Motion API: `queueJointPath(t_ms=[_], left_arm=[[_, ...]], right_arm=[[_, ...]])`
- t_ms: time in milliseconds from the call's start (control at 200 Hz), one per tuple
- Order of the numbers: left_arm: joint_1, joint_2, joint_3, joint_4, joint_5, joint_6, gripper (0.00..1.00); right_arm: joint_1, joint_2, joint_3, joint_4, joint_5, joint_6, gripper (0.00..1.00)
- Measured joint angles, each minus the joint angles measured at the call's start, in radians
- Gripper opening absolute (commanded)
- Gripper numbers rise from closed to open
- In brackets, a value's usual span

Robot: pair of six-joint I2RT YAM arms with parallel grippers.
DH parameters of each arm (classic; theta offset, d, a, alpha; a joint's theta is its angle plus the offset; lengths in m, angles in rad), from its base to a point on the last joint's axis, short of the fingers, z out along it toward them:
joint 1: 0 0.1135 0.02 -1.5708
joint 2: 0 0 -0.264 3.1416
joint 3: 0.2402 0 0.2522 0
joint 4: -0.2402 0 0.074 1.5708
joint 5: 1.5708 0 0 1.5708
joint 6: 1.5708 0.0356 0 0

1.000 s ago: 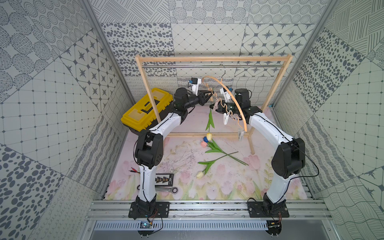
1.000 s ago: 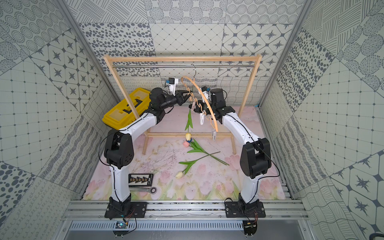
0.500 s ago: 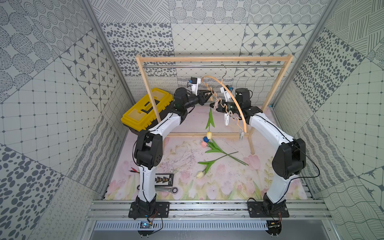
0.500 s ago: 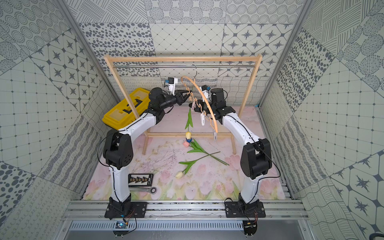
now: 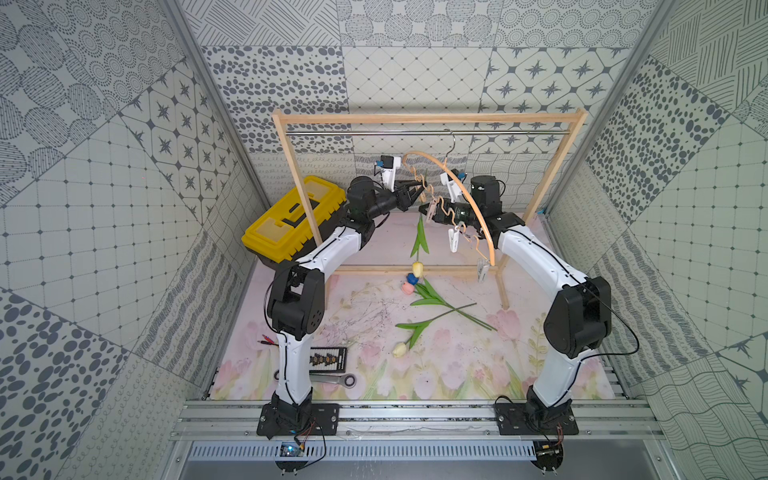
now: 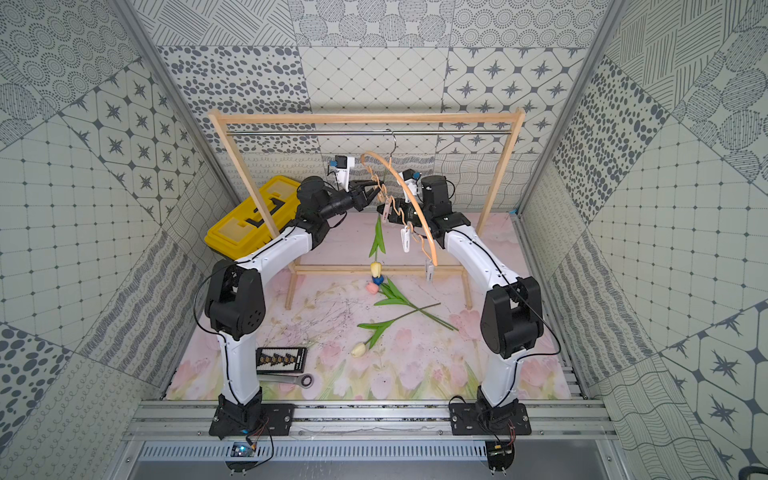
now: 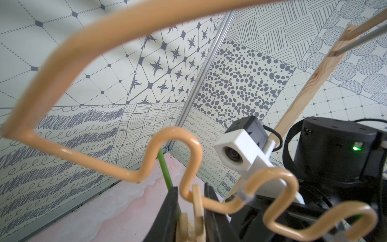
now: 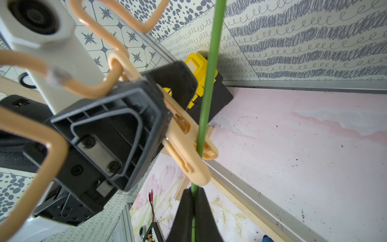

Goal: Dry the flowers on a clothes hanger
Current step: Clamp the flower onto the hanger.

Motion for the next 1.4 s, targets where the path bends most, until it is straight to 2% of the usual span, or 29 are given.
queueJointPath(t_ms=[75, 115, 200, 255, 290, 545, 645, 730, 806, 831, 866, 1001, 1196, 1301, 1401], left_arm=[[0.0, 0.0, -0.004, 0.009, -0.003, -0.004, 0.04], [0.0, 0.0, -0.006, 0.012, -0.005, -0.006, 0.09], [0.0, 0.0, -0.007, 0.016, -0.008, -0.011, 0.26], [0.0, 0.0, -0.009, 0.018, -0.011, -0.011, 0.44], [0.0, -0.002, -0.012, 0.018, -0.012, -0.014, 0.51], [-0.001, -0.021, -0.056, 0.019, -0.026, -0.021, 0.69], [0.0, -0.029, -0.074, 0.024, -0.028, -0.023, 0.71], [0.002, -0.039, -0.09, 0.033, -0.031, -0.022, 0.73], [0.004, -0.053, -0.113, 0.034, -0.04, -0.018, 0.77], [0.005, -0.06, -0.124, 0.036, -0.043, -0.017, 0.78], [0.008, -0.072, -0.144, 0.038, -0.049, -0.016, 0.79], [0.021, -0.126, -0.24, 0.043, -0.069, -0.004, 0.81], [0.027, -0.223, -0.378, 0.027, -0.121, 0.029, 0.8], [0.023, -0.303, -0.489, 0.018, -0.175, 0.045, 0.76], [-0.001, -0.394, -0.624, 0.007, -0.247, 0.063, 0.71]], right_arm=[[0.0, 0.002, 0.0, 0.007, -0.001, 0.004, 0.0], [0.0, 0.002, 0.0, 0.007, -0.001, 0.005, 0.0], [0.0, 0.002, 0.0, 0.007, 0.0, 0.005, 0.0], [0.0, 0.002, 0.0, 0.007, 0.001, 0.002, 0.0], [0.0, 0.002, 0.0, 0.007, 0.001, 0.001, 0.0], [0.0, 0.002, 0.0, 0.03, 0.001, -0.006, 0.0], [0.0, 0.002, 0.0, 0.03, 0.001, -0.006, 0.0], [-0.004, 0.002, 0.0, 0.029, 0.005, -0.006, 0.19], [-0.01, -0.001, -0.007, 0.031, 0.013, -0.008, 0.31], [-0.011, -0.005, -0.016, 0.032, 0.017, -0.017, 0.43], [-0.014, -0.015, -0.034, 0.031, 0.025, -0.019, 0.48], [-0.031, -0.074, -0.124, -0.019, 0.117, -0.036, 0.48], [-0.051, -0.241, -0.293, -0.182, 0.39, -0.061, 0.48], [-0.055, -0.375, -0.395, -0.277, 0.54, -0.053, 0.47], [-0.055, -0.504, -0.496, -0.361, 0.634, -0.036, 0.43]])
